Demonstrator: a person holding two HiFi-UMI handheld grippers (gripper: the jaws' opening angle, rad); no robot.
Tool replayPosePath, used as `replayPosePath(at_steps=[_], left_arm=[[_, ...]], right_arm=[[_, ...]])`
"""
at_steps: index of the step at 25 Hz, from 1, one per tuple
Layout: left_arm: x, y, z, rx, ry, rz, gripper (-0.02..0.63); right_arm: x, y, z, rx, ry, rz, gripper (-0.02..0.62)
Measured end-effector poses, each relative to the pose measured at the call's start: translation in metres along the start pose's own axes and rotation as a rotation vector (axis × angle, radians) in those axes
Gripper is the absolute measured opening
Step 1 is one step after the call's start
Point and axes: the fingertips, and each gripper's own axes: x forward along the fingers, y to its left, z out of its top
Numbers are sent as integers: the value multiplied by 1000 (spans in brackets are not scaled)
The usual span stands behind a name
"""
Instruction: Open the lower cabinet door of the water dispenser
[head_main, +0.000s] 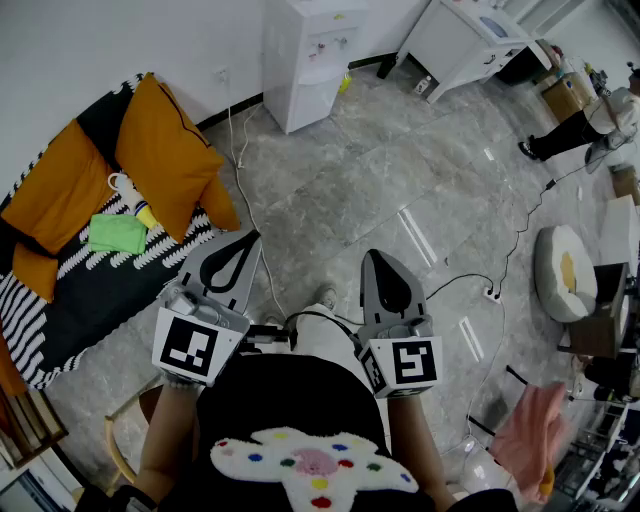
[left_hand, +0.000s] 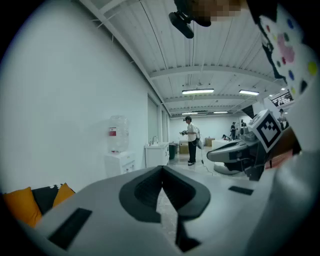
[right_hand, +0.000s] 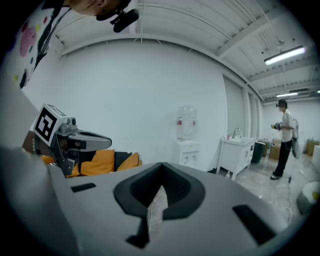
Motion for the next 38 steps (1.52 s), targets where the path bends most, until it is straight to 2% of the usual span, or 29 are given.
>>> replayPosePath(at_steps=[10, 14, 18, 20, 22, 25, 30, 38], left_arm=[[0, -3, 0, -2, -2, -3, 12], [-1, -3, -2, 0, -1, 6, 12], [0, 1, -6, -53, 8, 18, 14], [0, 3, -12, -77, 26, 17, 46], [1, 3, -14, -85, 36, 10, 110], [4, 2, -14, -81, 43, 11, 114], [17, -2, -15, -72, 53, 17, 114], [60, -16, -5, -49, 61, 34, 114]], right_arm=[[-2, 2, -3, -17, 4, 14, 3], [-2, 2, -2, 14, -5, 9, 3], [0, 2, -2, 23, -10, 1, 3], [1, 4, -2, 35, -11, 7, 0], [3, 5, -2, 38, -12, 22, 96], [5, 3, -3, 32, 0, 27, 104], [7, -12, -6, 38, 6, 25, 104], [20, -59, -6, 51, 16, 32, 104]])
